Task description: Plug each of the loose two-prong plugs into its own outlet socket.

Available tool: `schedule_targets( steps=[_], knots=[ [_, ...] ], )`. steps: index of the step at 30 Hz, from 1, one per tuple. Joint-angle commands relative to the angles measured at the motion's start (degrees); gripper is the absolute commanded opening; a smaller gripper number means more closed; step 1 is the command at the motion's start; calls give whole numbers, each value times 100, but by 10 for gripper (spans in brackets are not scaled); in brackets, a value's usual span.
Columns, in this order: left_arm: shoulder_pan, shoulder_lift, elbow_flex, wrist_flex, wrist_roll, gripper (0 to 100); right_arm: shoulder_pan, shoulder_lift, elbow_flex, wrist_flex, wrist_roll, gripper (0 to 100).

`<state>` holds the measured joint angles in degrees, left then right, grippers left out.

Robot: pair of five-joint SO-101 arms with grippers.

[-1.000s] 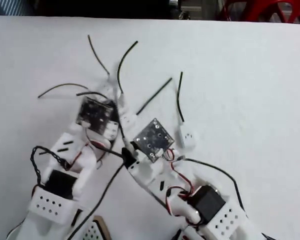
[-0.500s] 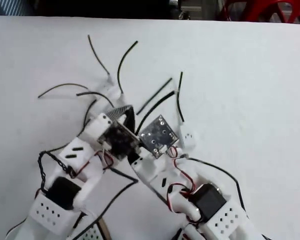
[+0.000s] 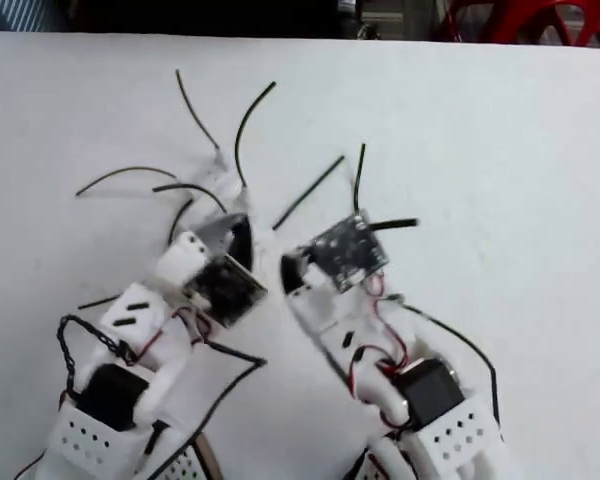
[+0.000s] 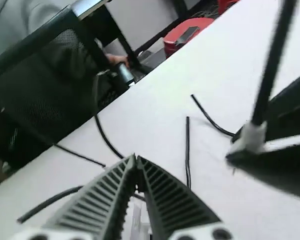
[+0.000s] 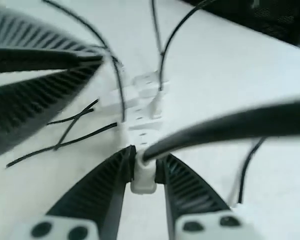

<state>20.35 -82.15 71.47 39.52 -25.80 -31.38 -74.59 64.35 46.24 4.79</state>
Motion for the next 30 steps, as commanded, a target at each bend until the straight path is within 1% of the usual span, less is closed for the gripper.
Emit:
schedule_targets(
  steps=[1, 4, 9, 14, 16, 19, 22, 25, 27, 30],
  knots=[
    [-875, -75, -105, -79, 1073, 24, 910, 356, -35, -549, 97, 16],
    [-1042, -92, 167, -105, 1336, 24, 1446, 1209, -44, -1130, 114, 16],
    [-1033, -92, 510, -105, 1354, 24, 2114, 3345, -211, -2501, 510, 17],
    [-1033, -92, 615, -105, 1354, 24, 2651, 5429, -1231, -2624, 527, 17],
    [-1033, -92, 642, -105, 1354, 24, 2818, 5991, -1609, -2440, 527, 17],
    [-1033, -92, 642, -105, 1354, 24, 2844, 6378, -2057, -1780, 527, 17],
    [-1033, -92, 642, -105, 1354, 24, 2703, 6413, -2268, -1226, 536, 17],
    [-1042, -92, 642, -105, 1354, 24, 2545, 6431, -2277, -954, 554, 17],
    [-1051, -92, 642, -105, 1354, 24, 2387, 6457, -2277, -743, 695, 17],
    [-1059, -92, 642, -105, 1354, 24, 2088, 6369, -2312, -259, 642, 17]
  ],
)
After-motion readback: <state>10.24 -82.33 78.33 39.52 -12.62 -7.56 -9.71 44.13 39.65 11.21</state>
